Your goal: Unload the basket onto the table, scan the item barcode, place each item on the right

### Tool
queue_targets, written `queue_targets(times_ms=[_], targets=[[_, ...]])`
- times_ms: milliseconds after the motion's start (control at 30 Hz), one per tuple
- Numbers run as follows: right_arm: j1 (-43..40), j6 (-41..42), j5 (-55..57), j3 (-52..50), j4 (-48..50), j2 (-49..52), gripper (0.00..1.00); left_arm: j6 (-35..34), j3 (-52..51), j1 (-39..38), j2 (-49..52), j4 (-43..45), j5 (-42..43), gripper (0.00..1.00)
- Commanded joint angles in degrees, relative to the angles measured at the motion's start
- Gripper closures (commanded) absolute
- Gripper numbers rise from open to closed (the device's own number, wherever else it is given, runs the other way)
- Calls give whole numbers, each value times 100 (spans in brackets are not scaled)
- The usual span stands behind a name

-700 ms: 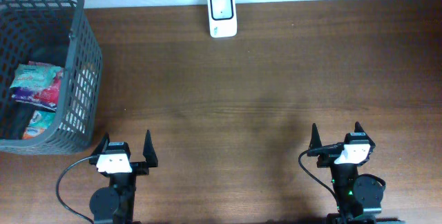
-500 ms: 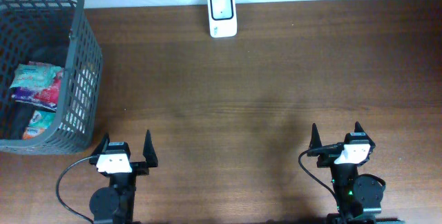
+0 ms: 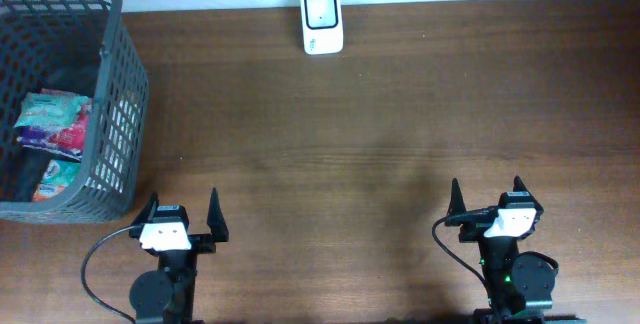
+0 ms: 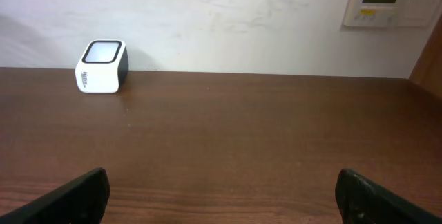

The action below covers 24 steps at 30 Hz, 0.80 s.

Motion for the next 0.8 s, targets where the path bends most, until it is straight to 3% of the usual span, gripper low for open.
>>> queue_targets(times_ms=[0, 567, 667, 700, 767], targets=[[-26, 22, 48, -52, -13, 11, 1, 70, -46, -22, -44, 2, -17, 1], [-26, 22, 48, -52, -13, 11, 1, 70, -44, -22, -44, 15, -9, 1], [-26, 22, 48, -52, -11, 11, 1, 70, -42, -22, -46, 1200, 372, 1], [-26, 22, 48, -52, -13, 11, 1, 70, -42, -22, -44, 2013, 715, 1], [-26, 22, 48, -52, -13, 11, 1, 96, -39, -20, -44, 3615, 592, 1]])
